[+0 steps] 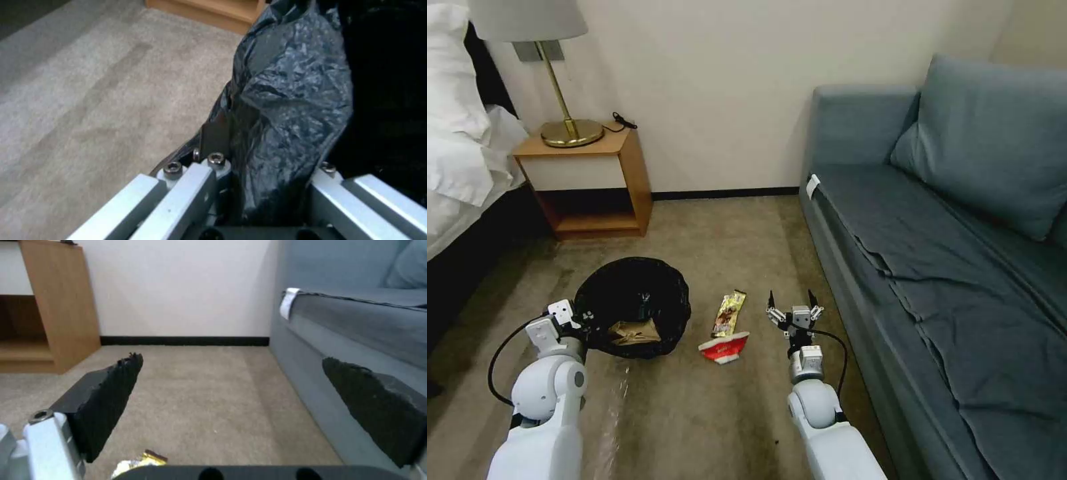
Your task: Pick up the trash bin, then pick up the garbage on the floor and place it into the trash bin.
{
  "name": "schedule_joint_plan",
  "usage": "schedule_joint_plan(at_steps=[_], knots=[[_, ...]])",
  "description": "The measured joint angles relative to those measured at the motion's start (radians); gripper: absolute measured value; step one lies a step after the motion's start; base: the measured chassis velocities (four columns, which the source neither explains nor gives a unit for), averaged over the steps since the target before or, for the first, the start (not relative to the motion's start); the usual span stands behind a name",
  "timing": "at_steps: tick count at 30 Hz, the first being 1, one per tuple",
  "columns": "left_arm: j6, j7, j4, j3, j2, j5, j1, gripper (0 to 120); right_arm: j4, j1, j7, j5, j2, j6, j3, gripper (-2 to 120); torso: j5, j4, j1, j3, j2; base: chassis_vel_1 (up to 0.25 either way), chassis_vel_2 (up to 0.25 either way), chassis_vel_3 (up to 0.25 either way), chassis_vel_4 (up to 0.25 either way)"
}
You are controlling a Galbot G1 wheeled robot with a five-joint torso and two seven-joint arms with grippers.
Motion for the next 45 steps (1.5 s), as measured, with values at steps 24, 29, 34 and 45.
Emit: schedule_joint_plan(at_steps=[24,29,34,45], knots=[[-0.015,-0.001,0.011,0.004,-0.039,0.015,-0.011,2,-0.097,0.114,-0.048,0.053,-0.117,0.0,-0.174,100,-0.0002,0.0003,0.0,0.0,0.0,-0.012,0.017,0.014,-0.013],[-0.023,0.0,0.039,-0.003,-0.033,0.016,-0.026,2,-0.114,0.124,-0.047,0.059,-0.113,-0.009,-0.182,100,-0.0002,0.0003,0.0,0.0,0.0,0.0,0.0,0.0,0.0],[-0.023,0.0,0.049,0.001,-0.037,0.03,-0.039,2,-0.116,0.123,-0.053,0.06,-0.114,-0.016,-0.176,100,-0.0002,0.0003,0.0,0.0,0.0,0.0,0.0,0.0,0.0],[-0.02,-0.004,0.047,0.016,-0.05,0.053,-0.051,2,-0.112,0.119,-0.075,0.06,-0.12,-0.018,-0.156,100,-0.0002,0.0001,0.0,0.0,0.0,0.0,0.0,0.0,0.0]])
